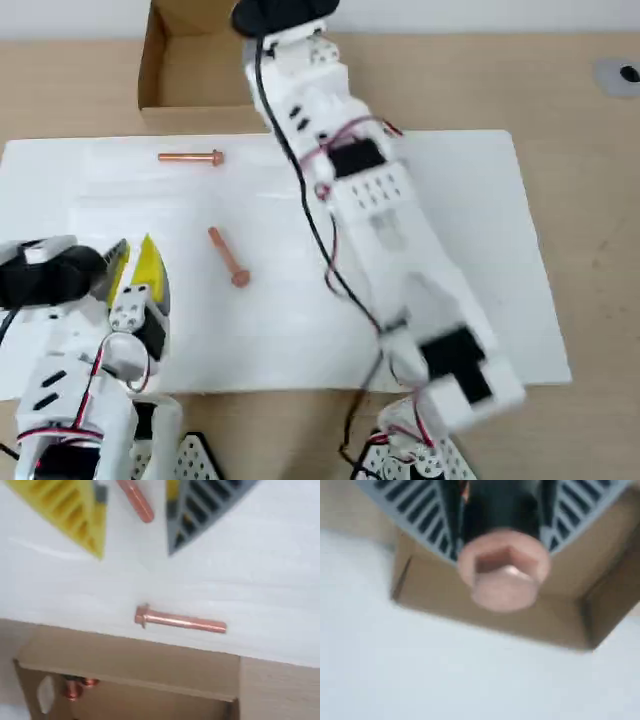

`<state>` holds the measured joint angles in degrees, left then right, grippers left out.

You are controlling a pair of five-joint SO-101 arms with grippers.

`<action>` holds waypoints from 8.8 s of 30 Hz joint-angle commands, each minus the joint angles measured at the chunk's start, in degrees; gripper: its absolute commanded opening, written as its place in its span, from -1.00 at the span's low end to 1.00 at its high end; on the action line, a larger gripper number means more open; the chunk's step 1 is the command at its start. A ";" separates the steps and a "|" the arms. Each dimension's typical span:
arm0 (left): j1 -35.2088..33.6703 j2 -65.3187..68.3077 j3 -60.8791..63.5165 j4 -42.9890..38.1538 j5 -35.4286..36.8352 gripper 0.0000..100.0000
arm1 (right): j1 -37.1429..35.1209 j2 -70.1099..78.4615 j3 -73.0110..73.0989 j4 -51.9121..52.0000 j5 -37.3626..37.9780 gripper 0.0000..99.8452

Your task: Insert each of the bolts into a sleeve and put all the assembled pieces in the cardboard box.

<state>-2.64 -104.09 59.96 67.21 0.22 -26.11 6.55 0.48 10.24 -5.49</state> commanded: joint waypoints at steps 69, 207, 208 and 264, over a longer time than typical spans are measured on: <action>-8.70 90.68 -61.80 11.96 20.57 -0.66 | 2.77 40.04 -96.04 92.13 6.33 -0.21; -10.55 56.04 -34.64 6.68 2.20 -0.97 | 9.71 12.35 -11.91 71.82 -6.15 -0.21; -10.55 55.69 -34.20 6.68 2.20 -0.97 | 9.71 14.29 -13.67 71.82 -6.15 -0.21; -11.08 55.08 -33.23 12.57 -2.20 -0.97 | 0.84 37.23 -41.19 92.22 -1.85 -0.84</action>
<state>-14.07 -47.65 29.80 79.25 -1.45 -22.86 47.87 -41.10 101.58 -7.69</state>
